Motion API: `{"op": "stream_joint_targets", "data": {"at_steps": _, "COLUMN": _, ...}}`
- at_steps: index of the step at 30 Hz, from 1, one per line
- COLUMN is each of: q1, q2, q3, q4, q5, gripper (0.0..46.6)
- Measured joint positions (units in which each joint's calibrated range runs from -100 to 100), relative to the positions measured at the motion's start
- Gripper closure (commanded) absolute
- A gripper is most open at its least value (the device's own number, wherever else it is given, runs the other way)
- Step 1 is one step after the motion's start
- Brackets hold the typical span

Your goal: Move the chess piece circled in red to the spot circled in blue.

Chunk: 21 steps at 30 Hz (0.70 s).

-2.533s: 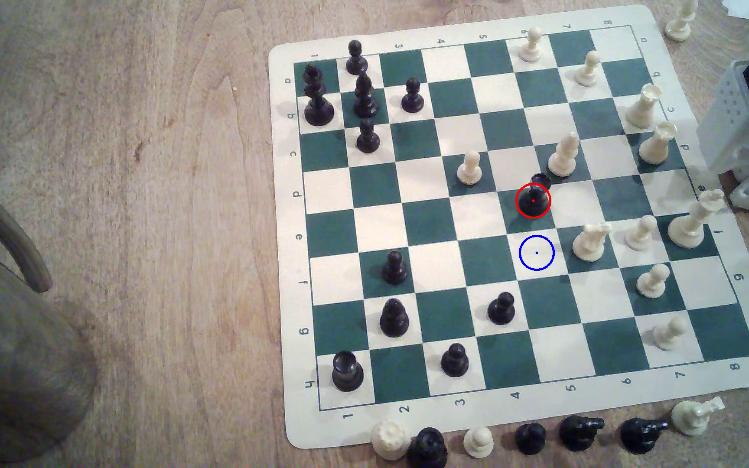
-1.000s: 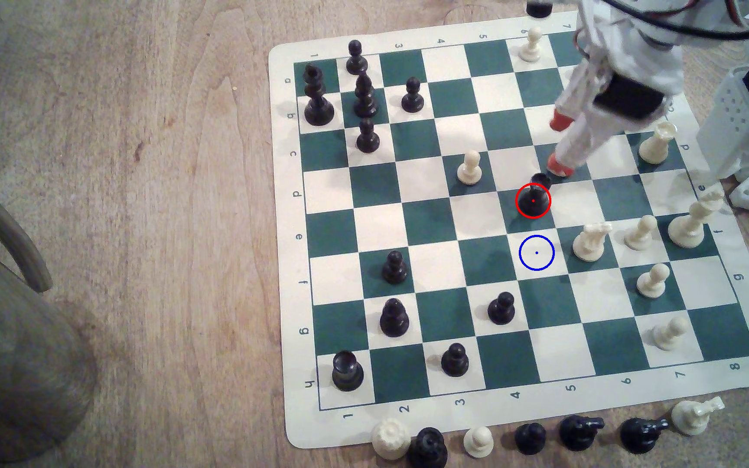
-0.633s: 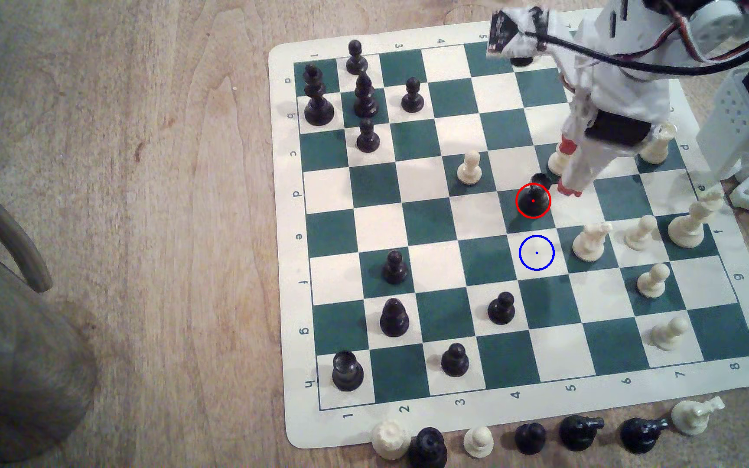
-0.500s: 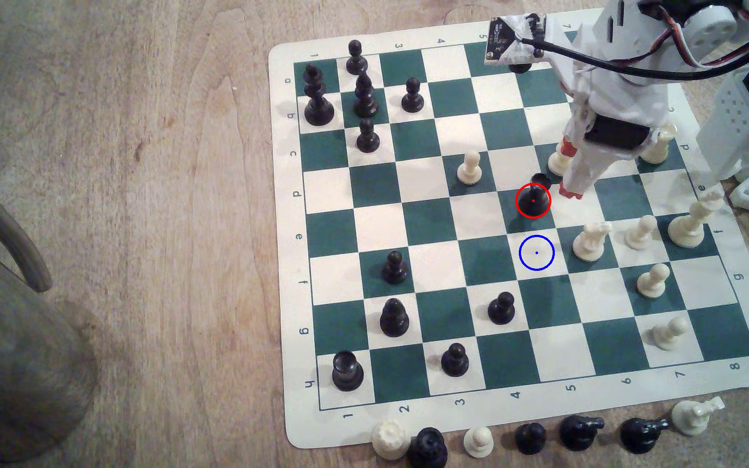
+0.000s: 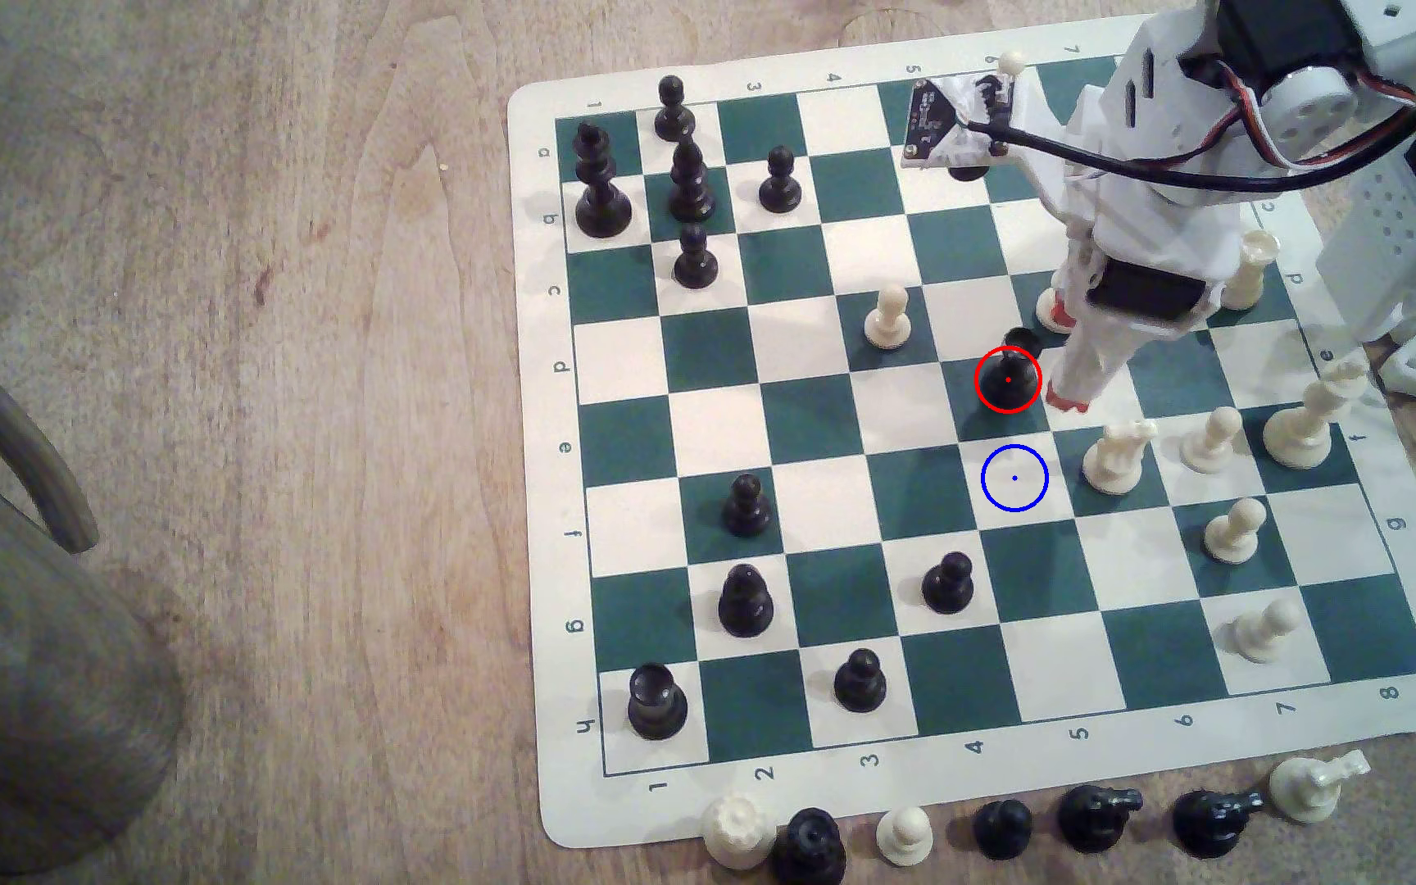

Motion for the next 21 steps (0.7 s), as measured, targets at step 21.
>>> {"op": "stream_joint_targets", "data": {"at_steps": 21, "q1": 0.66, "q2": 2.26, "q3": 2.44, "q4": -7.65, "q5": -0.39, "gripper": 29.0}}
